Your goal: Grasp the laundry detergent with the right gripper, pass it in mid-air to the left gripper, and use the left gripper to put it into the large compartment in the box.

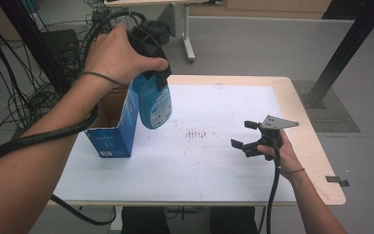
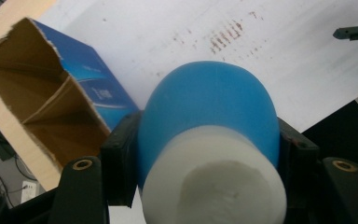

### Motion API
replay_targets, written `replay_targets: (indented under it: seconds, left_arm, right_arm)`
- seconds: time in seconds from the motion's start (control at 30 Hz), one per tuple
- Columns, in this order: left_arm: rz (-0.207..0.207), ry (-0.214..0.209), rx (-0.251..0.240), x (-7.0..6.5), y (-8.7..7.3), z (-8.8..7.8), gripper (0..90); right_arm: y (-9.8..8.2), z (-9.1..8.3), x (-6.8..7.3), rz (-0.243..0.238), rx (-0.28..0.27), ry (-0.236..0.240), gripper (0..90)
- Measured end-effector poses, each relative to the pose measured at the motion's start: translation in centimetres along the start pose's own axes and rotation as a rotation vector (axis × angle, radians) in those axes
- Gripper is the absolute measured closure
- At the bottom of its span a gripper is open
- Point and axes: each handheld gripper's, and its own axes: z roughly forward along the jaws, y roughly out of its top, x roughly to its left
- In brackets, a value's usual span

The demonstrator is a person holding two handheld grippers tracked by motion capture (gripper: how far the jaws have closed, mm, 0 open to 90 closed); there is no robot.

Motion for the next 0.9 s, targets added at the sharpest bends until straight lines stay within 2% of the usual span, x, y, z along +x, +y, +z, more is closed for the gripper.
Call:
replay_targets:
  seconds: [0.13,0.27,0.37,0.4,0.5,0.57,0.6,0.63,0.9]
  left_arm:
    - [-0.051,0.012,-0.010,1.1,0.0,-0.9,37.6]
    - [-0.136,0.028,-0.018,2.3,0.0,-1.6,37.6]
    - [-0.167,0.032,-0.017,3.5,0.1,-2.2,37.6]
    - [-0.167,0.032,-0.017,3.5,0.1,-2.2,37.6]
    - [-0.235,0.031,-0.025,5.5,-0.1,-2.7,37.6]
    - [-0.269,0.034,-0.022,6.3,-0.1,-2.9,37.6]
    - [-0.269,0.034,-0.022,6.3,-0.1,-2.9,37.6]
    - [-0.298,0.034,-0.021,7.2,-0.2,-3.0,37.6]
    - [-0.452,0.064,-0.004,10.8,-0.8,-2.9,37.6]
  right_arm:
    - [0.1,0.1,0.0,0.005,0.005,-0.012,1.8]
    - [0.4,0.2,0.1,-0.002,0.006,-0.026,1.8]
    - [0.6,0.2,0.0,-0.005,0.006,-0.029,1.8]
    - [0.6,0.2,0.0,-0.005,0.006,-0.029,1.8]
    - [0.6,0.3,0.1,-0.001,0.007,-0.035,2.1]
    - [0.6,0.4,0.1,-0.001,0.010,-0.034,2.2]
    - [0.6,0.4,0.1,-0.001,0.012,-0.037,2.2]
    - [0.6,0.4,0.1,0.000,0.012,-0.035,2.2]
    - [0.6,0.2,0.2,0.005,0.016,-0.048,2.2]
